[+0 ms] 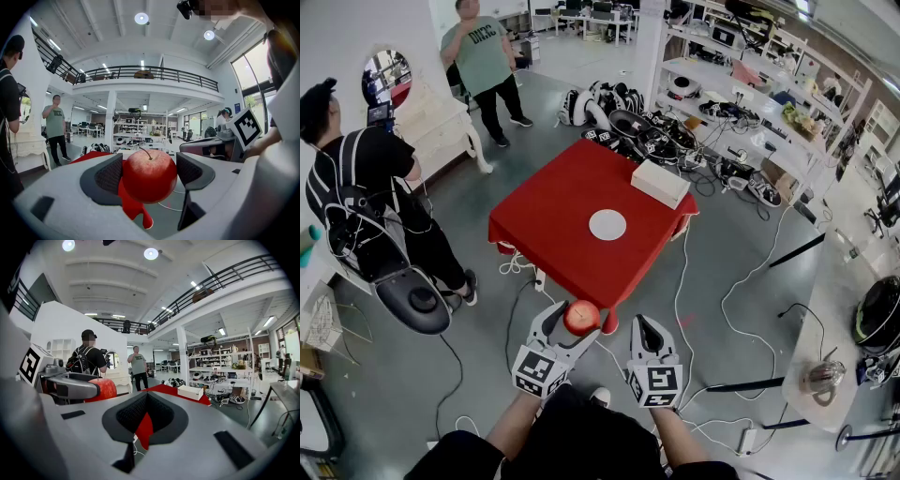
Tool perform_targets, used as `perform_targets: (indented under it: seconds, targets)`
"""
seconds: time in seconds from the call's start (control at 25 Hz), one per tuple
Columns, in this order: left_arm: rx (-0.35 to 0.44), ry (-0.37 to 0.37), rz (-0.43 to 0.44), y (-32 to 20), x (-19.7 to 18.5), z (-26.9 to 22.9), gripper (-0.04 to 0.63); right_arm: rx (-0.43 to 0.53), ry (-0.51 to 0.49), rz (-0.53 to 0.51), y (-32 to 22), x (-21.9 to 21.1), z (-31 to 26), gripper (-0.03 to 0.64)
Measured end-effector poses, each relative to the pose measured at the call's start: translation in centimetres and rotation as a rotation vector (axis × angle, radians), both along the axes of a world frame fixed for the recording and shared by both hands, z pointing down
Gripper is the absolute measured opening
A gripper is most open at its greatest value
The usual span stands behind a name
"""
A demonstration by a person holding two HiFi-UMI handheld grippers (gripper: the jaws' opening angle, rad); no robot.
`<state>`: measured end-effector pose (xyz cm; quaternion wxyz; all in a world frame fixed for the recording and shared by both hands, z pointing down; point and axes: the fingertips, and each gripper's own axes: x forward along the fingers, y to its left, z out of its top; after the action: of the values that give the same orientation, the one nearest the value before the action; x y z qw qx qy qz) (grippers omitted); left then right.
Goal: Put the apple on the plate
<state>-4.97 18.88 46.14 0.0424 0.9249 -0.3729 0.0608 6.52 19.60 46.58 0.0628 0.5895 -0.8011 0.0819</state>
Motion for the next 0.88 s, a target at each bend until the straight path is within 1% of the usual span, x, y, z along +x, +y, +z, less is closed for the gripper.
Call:
perform_targets:
  seconds: [0.68, 0.88]
  targets:
    - [-0.006, -0.007, 0.012, -0.6, 1.3, 0.3, 0.356, -0.008, -0.001, 0.019, -0.6, 1.4, 0.4, 0.009]
    - [-0.011, -0.011, 0.015, -0.8, 1.6, 0.4, 0.356, 0.014, -0.042, 0.013, -0.7, 1.8, 0.0, 0.009]
